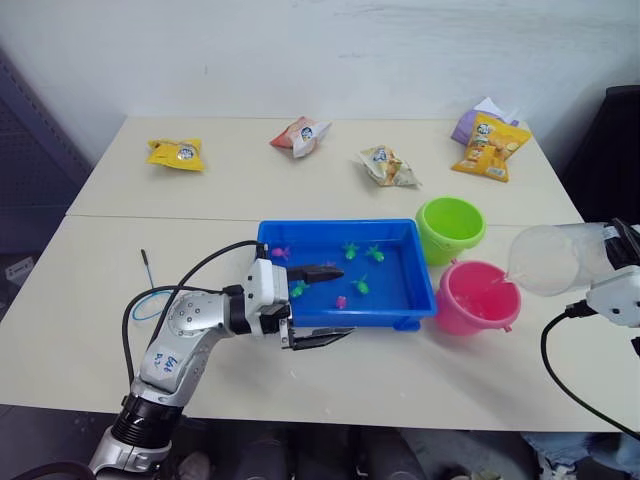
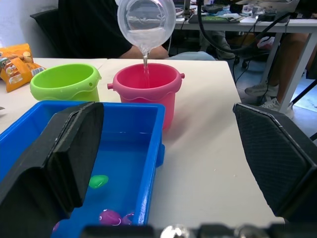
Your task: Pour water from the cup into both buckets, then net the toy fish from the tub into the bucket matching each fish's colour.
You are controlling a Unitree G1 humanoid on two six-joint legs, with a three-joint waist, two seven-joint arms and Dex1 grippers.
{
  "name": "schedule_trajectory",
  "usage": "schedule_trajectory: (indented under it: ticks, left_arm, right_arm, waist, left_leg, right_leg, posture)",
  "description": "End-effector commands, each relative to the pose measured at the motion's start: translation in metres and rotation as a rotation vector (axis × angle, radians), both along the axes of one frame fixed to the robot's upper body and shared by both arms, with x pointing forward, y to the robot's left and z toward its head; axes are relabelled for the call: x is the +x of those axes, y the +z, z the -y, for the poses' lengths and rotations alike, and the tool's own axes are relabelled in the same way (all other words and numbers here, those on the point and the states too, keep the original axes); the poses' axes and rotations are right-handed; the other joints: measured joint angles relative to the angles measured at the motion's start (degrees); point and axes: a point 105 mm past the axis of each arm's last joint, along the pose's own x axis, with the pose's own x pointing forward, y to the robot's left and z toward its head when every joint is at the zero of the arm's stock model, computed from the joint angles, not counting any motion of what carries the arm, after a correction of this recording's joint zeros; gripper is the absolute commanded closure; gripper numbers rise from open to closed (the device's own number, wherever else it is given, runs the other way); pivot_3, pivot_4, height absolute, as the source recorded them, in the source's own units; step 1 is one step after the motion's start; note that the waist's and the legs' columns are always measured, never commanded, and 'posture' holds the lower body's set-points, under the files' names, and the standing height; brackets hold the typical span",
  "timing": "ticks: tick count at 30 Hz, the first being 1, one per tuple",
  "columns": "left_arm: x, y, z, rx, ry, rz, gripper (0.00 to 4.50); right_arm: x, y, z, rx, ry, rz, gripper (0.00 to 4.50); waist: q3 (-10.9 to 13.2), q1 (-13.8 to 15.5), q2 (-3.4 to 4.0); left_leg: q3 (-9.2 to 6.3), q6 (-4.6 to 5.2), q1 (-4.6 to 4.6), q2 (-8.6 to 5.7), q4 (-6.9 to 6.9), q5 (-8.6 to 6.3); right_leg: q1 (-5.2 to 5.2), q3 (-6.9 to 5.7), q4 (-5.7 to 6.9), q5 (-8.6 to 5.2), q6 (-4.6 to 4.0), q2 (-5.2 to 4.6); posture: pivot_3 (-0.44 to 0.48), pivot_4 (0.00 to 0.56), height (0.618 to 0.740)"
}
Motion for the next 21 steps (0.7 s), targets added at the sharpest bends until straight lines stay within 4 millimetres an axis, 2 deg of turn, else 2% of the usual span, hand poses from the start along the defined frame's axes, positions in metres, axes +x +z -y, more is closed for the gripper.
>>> schedule_trajectory:
  ticks: [1, 8, 16, 21]
  left_arm:
    - [0.001, 0.007, 0.001, -0.014, -0.001, 0.037, 0.0]
    - [0.003, 0.009, 0.001, -0.023, -0.001, 0.041, 0.0]
    - [0.005, 0.011, 0.001, -0.027, 0.001, 0.045, 0.0]
    - [0.006, 0.012, -0.002, -0.022, 0.008, 0.047, 0.0]
  right_arm:
    - [-0.006, 0.02, -0.001, -0.03, 0.005, 0.077, 4.46]
    - [-0.007, 0.022, -0.003, -0.043, 0.006, 0.091, 4.46]
    - [-0.006, 0.015, -0.006, -0.002, 0.009, 0.09, 4.46]
    - [-0.006, 0.002, 0.008, 0.282, -0.01, 0.095, 4.46]
  waist:
    - [0.0, 0.0, -0.01]
    - [0.0, 0.0, -0.02]
    - [0.0, 0.0, -0.03]
    - [0.0, 0.0, -0.05]
  left_leg:
    - [0.0, 0.0, 0.0, 0.0, 0.0, 0.0]
    - [0.0, -0.01, 0.0, 0.0, 0.01, 0.0]
    - [0.01, -0.03, 0.0, 0.01, 0.01, 0.02]
    - [0.0, -0.04, 0.0, 0.02, 0.02, 0.02]
  right_leg:
    - [0.0, 0.0, 0.0, 0.0, 0.0, 0.0]
    - [0.0, 0.0, 0.0, 0.0, 0.0, 0.01]
    - [0.0, 0.0, 0.0, 0.0, 0.0, 0.02]
    - [0.01, 0.01, 0.01, 0.0, 0.0, 0.03]
  posture:
    - [0.0, 0.15, 0.738]
    - [0.0, 0.15, 0.738]
    - [0.0, 0.15, 0.738]
    - [0.0, 0.15, 0.738]
